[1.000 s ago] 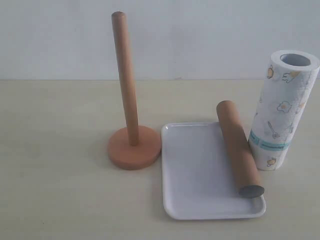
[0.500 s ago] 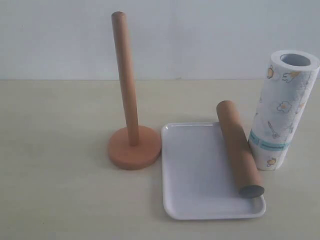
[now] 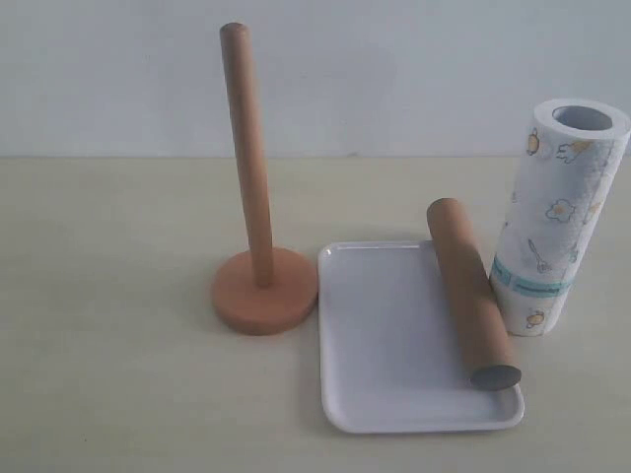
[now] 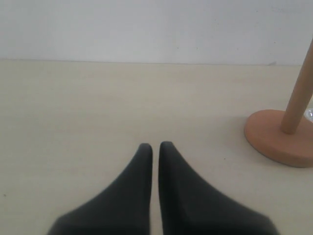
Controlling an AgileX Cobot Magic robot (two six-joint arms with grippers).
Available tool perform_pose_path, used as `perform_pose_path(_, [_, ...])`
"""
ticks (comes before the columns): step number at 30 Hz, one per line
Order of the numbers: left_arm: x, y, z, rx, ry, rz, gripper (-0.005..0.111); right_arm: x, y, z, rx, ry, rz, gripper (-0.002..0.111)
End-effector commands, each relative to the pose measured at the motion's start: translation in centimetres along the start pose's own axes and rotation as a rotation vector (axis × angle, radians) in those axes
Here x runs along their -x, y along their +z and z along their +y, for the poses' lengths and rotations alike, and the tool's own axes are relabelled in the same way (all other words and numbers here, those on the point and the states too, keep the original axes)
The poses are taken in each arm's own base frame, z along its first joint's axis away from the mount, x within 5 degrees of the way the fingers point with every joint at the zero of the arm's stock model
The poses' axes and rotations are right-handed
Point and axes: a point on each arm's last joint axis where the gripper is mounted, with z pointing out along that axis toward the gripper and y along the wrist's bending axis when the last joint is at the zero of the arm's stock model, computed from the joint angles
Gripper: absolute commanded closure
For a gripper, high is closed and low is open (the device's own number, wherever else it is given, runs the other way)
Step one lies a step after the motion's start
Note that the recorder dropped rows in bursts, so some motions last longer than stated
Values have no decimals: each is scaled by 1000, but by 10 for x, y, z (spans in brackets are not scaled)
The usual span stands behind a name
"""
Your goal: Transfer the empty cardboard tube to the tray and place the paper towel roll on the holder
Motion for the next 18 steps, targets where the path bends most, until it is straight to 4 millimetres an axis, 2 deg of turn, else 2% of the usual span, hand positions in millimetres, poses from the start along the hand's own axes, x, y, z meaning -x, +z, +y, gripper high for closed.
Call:
perform_pose_path(1, [-1,0,0,-2,-15,-1,103,-1,0,7,83,-85,12,107])
perform_pose_path(6, [-1,0,0,-2,-15,-1,103,-5,6,8,91,-37,20,107])
perform_pose_path(12, [-1,0,0,-2,-15,-1,103,-22,19,12,130,48,125,107])
perform_pose_path(18, [-1,0,0,-2,-15,-1,103,-35,25,14,146,49,194,107])
